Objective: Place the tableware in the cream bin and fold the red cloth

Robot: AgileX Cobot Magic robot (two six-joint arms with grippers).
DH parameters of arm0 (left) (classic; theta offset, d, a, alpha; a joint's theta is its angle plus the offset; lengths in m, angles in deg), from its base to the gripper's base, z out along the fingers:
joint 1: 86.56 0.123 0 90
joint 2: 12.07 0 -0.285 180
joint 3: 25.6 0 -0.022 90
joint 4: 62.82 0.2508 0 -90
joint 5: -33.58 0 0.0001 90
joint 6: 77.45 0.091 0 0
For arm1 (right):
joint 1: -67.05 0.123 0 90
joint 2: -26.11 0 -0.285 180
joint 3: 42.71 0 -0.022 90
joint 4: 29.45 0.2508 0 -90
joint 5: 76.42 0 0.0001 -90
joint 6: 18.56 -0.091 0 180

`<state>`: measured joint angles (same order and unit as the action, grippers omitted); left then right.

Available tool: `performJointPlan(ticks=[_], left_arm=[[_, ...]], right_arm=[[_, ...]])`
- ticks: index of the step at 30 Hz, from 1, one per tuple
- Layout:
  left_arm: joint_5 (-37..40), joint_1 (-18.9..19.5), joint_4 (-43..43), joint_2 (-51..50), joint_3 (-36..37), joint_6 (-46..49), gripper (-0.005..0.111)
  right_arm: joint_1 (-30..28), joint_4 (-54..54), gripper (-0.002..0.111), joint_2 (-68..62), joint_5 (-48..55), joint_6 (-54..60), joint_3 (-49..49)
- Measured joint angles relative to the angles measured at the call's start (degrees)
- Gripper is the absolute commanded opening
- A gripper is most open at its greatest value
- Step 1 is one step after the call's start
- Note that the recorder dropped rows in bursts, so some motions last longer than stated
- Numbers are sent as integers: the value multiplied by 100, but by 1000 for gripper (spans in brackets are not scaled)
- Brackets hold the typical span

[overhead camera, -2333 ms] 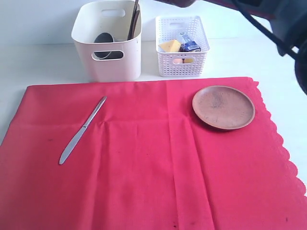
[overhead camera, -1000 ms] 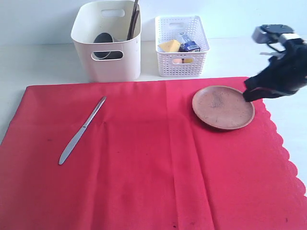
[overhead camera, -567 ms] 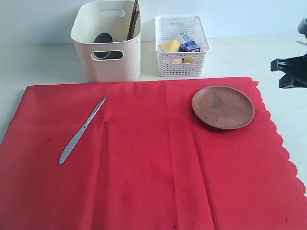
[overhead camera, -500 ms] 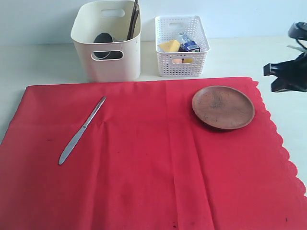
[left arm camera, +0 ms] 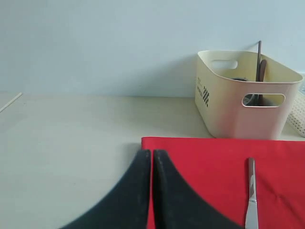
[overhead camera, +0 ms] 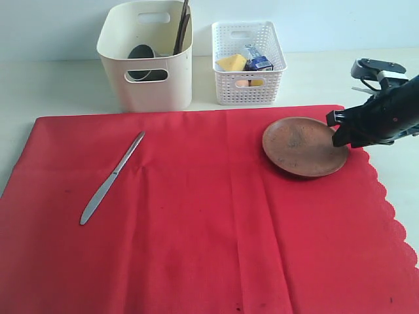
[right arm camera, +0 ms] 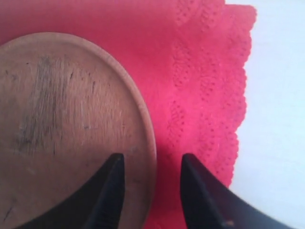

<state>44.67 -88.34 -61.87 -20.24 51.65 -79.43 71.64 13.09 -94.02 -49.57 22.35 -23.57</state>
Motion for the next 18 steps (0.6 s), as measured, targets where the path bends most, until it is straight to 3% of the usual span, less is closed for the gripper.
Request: performJointPlan(ticks=[8, 12, 15, 18], left_arm=[[0, 0, 0, 0, 0, 0, 4], [0, 0, 0, 0, 0, 0, 4], [0, 0, 0, 0, 0, 0, 4], [0, 0, 0, 0, 0, 0, 4]], right_arm=[[0, 622, 34, -158, 108, 590, 0], [0, 742, 20, -160, 177, 774, 0], [0, 791, 2, -160, 177, 785, 0], [0, 847, 0, -160, 177, 785, -13]])
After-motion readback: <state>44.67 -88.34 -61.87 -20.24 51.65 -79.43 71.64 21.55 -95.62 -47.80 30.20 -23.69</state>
